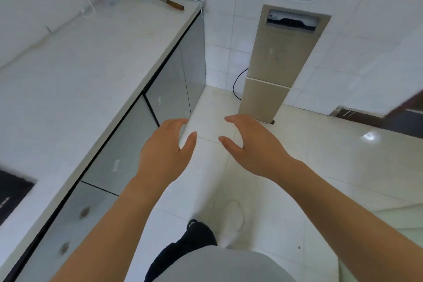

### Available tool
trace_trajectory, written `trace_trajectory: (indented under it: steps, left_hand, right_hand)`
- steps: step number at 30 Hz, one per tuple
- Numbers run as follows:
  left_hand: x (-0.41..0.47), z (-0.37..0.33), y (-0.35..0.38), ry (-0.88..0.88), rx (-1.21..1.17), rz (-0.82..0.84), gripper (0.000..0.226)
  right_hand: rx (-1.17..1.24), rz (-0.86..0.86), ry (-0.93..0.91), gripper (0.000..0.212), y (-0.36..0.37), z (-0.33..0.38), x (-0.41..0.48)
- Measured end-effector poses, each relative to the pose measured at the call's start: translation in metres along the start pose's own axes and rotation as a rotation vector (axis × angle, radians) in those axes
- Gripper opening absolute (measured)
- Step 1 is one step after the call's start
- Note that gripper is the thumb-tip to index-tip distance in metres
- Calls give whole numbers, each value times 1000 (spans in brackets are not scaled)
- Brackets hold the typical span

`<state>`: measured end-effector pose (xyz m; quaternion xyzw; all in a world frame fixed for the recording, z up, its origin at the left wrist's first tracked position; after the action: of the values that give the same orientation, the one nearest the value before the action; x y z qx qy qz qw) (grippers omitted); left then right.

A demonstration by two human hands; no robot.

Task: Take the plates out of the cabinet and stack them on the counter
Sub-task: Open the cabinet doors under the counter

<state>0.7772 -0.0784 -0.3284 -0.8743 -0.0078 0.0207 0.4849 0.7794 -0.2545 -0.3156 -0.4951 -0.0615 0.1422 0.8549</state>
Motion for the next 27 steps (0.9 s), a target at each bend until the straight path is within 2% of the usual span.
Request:
trace_trajectory:
  steps: [5,11,17,22,27]
  left_hand:
    - [79,15,-13,-61,-35,-65,46]
    - [192,20,-35,-42,-43,-116,46]
    - [291,29,-64,-13,22,-175,45]
    - [324,52,-68,-64,43,-156,45]
    - [339,86,-69,-203,63,-176,45]
  right_hand:
    - [-12,32,-88,50,-7,4,93]
    - [-43,15,-119,49,-28,4,206]
    - [-12,-92,-168,47,-54,8,298]
    - [6,-63,-188,47,-43,8,347]
    - [27,47,-278,46,-18,14,397]
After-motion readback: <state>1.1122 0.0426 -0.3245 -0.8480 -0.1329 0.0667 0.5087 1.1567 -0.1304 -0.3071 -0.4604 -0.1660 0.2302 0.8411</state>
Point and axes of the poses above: each hand's wrist, its own x-axis towards the middle knuckle, its own y-axis out of the palm, z = x × y, the point moved 5 cm from there along x, towards the middle knuckle, and after that the axes turned 3 degrees about -y, right-handed, at the moved point
